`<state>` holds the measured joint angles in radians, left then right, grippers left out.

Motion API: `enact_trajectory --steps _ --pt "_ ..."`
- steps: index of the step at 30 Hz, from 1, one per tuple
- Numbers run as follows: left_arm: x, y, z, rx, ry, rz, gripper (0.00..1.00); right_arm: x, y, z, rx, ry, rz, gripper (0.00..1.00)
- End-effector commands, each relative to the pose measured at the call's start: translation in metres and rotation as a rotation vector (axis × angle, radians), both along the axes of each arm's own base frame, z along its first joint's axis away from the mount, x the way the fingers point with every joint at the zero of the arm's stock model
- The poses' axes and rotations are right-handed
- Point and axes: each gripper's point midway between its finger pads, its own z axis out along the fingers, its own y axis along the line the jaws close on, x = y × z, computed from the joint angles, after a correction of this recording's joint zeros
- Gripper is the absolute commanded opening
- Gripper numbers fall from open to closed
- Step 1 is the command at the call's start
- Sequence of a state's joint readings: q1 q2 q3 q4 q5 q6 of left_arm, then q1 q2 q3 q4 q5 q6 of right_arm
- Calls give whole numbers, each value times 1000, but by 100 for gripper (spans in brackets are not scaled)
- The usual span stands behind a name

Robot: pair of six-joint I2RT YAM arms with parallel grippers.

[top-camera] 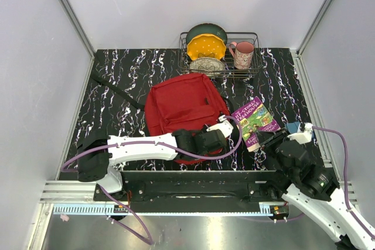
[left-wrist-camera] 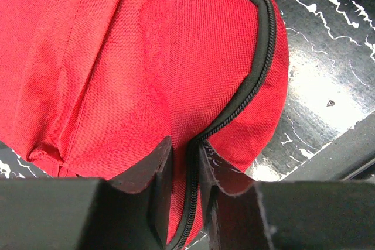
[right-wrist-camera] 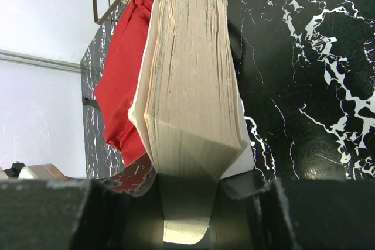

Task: Pack the student bag
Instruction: Place the book in the student bag.

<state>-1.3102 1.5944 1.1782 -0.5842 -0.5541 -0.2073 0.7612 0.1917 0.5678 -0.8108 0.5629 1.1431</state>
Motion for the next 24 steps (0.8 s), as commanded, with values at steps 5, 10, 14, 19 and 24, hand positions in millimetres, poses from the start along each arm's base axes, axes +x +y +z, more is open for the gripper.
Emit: enact_trajectory --steps 5,10,14,19,24 --pt "9 -14 30 -89 -52 32 14 4 0 28 97 -82 -24 9" --pt "14 -12 33 -87 -73 60 0 1 -1 30 105 -83 -19 9" --pt "26 -1 53 -116 -132 129 0 -3 -4 32 103 -81 -16 9" --pt "46 15 85 -204 -160 210 0 -10 -7 38 114 -85 2 9" --pt "66 35 133 -346 -178 291 0 -18 2 38 143 -74 65 8"
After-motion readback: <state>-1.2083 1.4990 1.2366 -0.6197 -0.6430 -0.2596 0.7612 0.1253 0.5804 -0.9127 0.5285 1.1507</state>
